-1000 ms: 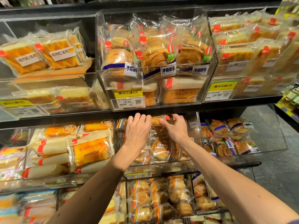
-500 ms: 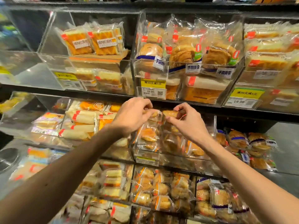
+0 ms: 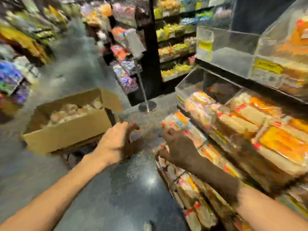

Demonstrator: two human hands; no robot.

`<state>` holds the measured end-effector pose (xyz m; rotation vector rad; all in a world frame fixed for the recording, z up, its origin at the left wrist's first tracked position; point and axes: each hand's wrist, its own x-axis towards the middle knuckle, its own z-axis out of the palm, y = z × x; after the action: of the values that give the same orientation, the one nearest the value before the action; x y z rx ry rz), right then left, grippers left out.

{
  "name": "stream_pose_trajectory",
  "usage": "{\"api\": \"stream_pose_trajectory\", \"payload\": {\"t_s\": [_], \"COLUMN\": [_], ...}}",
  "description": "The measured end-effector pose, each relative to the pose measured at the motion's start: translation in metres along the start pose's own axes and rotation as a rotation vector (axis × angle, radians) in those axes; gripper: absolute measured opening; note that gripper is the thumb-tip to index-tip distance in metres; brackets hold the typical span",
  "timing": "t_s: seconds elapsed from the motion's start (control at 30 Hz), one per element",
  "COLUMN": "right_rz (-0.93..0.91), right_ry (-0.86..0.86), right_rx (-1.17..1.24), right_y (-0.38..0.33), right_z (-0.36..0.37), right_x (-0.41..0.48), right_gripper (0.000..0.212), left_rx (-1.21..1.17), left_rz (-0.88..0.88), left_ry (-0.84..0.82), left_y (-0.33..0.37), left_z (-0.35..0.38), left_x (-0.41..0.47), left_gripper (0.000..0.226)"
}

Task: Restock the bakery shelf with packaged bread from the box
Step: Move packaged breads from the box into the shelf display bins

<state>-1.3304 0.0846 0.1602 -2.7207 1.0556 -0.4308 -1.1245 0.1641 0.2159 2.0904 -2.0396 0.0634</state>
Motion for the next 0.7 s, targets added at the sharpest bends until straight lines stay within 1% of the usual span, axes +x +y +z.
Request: {"api": "stream_pose_trajectory", "payload": {"t_s": [0.07,0.1,0.2,0.23,0.3,0.4,0.5,0.7], "right_rz": [-0.064,-0.085,-0.205,-0.248,-0.303,-0.318,-0.301,-0.216], "right_ry": [-0.07,-0.072,-0.23,-0.26,-0.268,-0.319,-0.359,-0.467], "right_rx": [-0.084,-0.145,-0.035,-0.025,-0.003,0.02,0.049,0.078], "right_y": [-0.039,-0.059,-0.117,-0.131,-0.169,-0.225,-0.266,-0.318], "right_z": [0.03,0.046,0.098,0.114,0.148,0.186,0.219,0.265], "right_x": [0.044,0.065,0.134,0.154,0.206,0.281,0.347,0.462], "right_gripper": [0.051,0.051,0.051,0.05,0.05,0.051,0.045,0.049], "left_rx": [0.079,0.111,0.151,0.145,0.108,0.067,0.036,-0.142], "left_rz": [-0.147,-0.216,-0.43,-0.471,-0.541,-0.615,-0.643,-0.682], "left_ry": [-0.031,-0.059,-0.124,-0.136,-0.109,-0.119,-0.129,-0.092], "left_y": [-0.063,-0.093,-0.177,-0.201,-0.265,-0.359,-0.441,-0.565], "left_z": [0.008,0.013,0.025,0.028,0.034,0.04,0.048,0.062], "left_x": [-0.028,-0.041,-0.062,-0.063,-0.066,-0.059,-0.044,-0.002], "left_gripper": [0.054,0.054,0.05,0.048,0.044,0.039,0.041,0.035]}}
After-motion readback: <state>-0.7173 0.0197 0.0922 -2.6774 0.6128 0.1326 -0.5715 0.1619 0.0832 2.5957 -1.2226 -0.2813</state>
